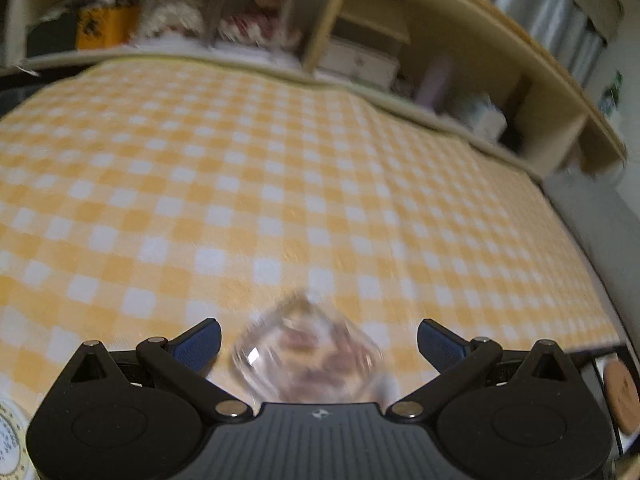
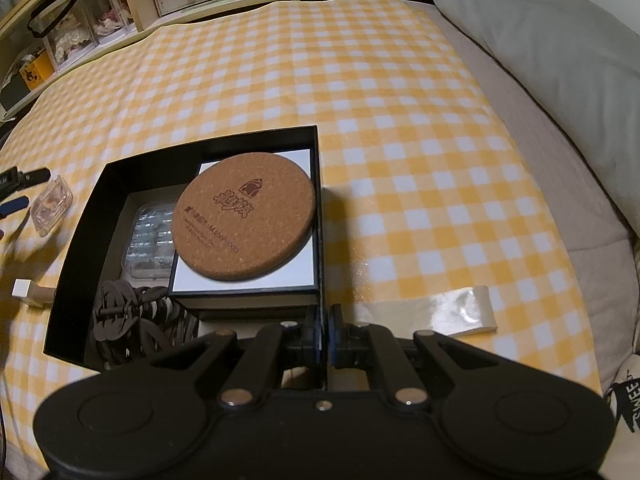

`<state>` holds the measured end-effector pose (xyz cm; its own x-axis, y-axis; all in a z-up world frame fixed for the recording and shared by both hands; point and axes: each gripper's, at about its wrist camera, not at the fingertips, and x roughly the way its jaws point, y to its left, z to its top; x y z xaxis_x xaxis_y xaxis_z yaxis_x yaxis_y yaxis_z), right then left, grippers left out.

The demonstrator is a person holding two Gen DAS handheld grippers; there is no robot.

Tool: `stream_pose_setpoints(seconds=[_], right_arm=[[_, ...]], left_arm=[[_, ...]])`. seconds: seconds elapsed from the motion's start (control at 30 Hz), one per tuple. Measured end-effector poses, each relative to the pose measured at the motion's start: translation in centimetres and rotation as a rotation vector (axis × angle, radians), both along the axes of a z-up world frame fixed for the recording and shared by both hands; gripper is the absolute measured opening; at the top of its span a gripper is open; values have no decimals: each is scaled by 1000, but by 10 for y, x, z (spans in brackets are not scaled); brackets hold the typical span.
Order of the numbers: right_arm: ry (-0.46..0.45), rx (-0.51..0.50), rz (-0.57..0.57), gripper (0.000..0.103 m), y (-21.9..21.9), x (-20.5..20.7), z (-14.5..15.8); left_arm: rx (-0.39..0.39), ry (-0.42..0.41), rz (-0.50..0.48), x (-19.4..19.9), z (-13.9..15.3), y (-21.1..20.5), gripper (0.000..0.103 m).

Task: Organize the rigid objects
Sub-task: 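Grasp the clear square case with pink contents with the left tool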

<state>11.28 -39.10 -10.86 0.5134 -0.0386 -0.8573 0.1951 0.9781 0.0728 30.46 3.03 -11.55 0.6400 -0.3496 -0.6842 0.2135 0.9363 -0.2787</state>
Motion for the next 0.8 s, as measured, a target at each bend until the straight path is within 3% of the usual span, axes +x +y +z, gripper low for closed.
stream_pose_setpoints(seconds=[0.23,0.33,0.47,0.8], right_arm=[[0,1,0,5,0,0,1],[-1,1,0,5,0,0,0],[0,2,-1,5,1,0,0],[0,8,-3,5,-1,0,1]], left_arm=[[-19,153,-183,-7,5,-11,101],[85,91,-197,-11,11,-20,102],[212,-26,-129,-13,10,-34,103],[320,-43,-152,-5,-17,-57,103]])
